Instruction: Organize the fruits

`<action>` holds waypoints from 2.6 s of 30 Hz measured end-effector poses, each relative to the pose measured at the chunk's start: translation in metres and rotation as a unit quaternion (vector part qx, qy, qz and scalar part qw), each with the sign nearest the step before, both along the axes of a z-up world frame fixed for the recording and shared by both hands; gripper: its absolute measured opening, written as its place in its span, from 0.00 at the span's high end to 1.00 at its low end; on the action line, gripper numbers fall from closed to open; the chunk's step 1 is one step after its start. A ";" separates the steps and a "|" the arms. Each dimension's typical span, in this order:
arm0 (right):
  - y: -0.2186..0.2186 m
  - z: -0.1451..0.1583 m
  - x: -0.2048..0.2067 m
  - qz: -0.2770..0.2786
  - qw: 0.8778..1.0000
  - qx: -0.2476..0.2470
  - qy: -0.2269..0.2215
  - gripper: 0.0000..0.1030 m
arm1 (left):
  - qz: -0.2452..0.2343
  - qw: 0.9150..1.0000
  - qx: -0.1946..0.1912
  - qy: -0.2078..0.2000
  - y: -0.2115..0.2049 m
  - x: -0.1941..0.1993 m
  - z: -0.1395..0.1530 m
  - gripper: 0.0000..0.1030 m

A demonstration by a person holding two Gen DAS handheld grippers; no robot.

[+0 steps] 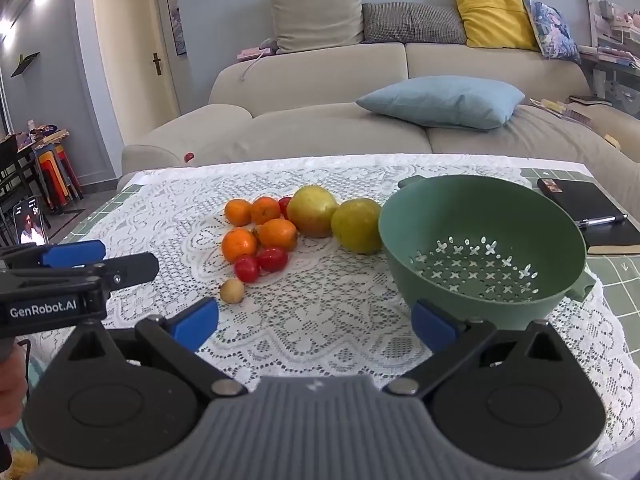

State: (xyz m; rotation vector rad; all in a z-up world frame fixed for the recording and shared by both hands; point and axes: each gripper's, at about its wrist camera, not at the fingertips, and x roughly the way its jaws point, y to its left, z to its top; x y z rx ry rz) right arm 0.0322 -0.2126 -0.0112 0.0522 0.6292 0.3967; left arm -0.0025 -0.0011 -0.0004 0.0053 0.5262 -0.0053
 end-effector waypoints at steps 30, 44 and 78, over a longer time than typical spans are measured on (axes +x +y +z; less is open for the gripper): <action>-0.002 -0.002 0.002 -0.005 1.000 0.002 0.011 0.04 | 0.001 1.000 0.001 0.016 0.001 0.006 -0.004 0.12; 0.000 0.000 0.004 -0.006 1.000 -0.007 0.014 0.04 | -0.002 1.000 -0.002 0.020 0.001 0.011 -0.006 0.12; 0.005 -0.004 0.007 0.000 1.000 -0.009 0.023 0.04 | -0.001 1.000 -0.006 0.028 0.001 0.013 -0.008 0.12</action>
